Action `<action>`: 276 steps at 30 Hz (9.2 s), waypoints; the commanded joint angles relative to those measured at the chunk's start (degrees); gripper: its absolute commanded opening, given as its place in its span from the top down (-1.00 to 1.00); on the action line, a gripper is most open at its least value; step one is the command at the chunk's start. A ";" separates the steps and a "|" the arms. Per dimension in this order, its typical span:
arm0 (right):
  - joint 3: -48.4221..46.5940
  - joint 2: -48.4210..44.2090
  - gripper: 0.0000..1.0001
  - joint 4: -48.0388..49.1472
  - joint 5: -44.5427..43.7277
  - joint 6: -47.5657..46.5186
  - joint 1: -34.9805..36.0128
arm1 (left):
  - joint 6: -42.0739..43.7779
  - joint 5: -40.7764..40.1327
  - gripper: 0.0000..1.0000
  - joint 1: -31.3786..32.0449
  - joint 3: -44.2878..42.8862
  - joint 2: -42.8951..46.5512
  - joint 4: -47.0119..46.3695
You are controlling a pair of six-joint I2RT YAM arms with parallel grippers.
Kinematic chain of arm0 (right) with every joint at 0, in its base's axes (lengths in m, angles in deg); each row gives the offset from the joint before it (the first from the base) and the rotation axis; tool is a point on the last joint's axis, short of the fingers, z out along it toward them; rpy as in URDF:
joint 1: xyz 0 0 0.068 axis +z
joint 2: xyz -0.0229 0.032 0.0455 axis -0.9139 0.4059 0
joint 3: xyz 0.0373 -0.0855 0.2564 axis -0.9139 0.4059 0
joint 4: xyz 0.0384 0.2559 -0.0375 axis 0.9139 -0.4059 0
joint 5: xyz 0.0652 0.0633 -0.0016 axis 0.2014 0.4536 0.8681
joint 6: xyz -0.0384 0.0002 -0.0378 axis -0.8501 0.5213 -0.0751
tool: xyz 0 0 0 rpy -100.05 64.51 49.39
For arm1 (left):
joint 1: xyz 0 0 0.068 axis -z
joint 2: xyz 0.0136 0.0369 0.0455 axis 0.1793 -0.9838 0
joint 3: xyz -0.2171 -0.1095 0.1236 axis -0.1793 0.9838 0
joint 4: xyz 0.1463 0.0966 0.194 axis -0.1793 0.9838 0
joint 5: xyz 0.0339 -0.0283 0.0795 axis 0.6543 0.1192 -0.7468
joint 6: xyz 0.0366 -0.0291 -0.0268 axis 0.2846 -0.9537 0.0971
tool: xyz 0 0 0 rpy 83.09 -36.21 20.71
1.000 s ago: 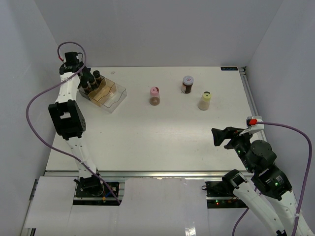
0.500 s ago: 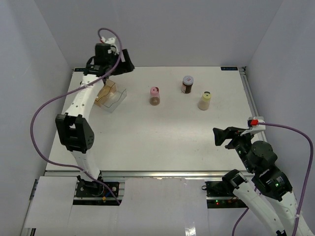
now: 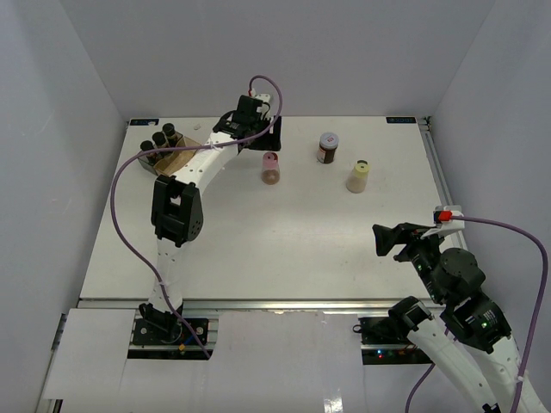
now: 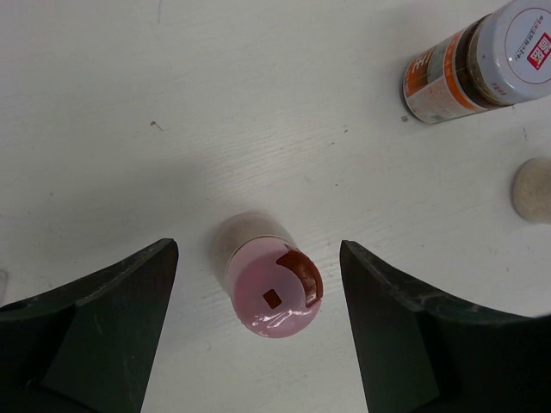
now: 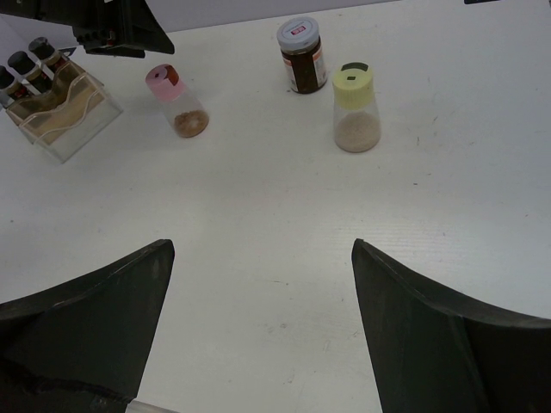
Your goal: Organize the condiment bottles
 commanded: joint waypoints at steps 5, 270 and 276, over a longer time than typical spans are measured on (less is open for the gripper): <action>0.55 -0.47 -0.80 2.30 -0.71 -1.04 0.06 | 2.12 -3.73 -0.72 1.99 2.75 2.42 -2.73; -32.79 92.66 -0.81 24.17 -9.44 -0.45 30.21 | -15.96 -16.67 -0.83 11.52 62.43 76.67 10.66; -35.65 88.67 -0.90 20.73 -11.22 -2.97 30.20 | -15.24 -16.93 -0.83 11.52 56.47 75.65 13.52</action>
